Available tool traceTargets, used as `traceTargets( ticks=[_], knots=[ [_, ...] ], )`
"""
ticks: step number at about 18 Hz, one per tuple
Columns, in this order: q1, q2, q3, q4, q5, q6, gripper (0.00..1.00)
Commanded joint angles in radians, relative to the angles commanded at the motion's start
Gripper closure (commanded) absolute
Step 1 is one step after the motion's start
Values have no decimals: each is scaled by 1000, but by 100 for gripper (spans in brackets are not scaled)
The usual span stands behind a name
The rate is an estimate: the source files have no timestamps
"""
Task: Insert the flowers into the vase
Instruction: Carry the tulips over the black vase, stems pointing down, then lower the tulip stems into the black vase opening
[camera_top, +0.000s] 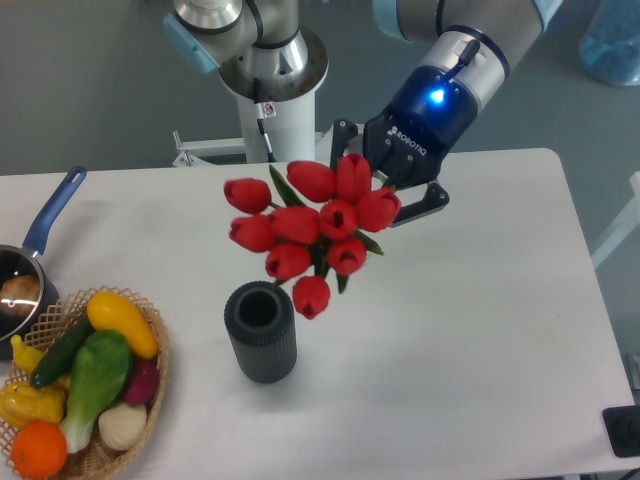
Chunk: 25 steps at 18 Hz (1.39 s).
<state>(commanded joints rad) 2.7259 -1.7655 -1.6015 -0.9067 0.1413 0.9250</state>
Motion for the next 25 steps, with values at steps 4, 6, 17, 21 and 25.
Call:
traceTargets(
  ticks=[4, 6, 17, 21, 25],
  knots=[
    [-18, -26, -31, 63, -58, 18, 100],
    [-34, -37, -61, 74, -115, 58, 100],
    [-68, -72, -127, 74, -206, 160, 100],
    [-81, -68, -146, 74, -206, 161, 100],
    [-89, -72, -153, 74, -206, 167, 100]
  ],
)
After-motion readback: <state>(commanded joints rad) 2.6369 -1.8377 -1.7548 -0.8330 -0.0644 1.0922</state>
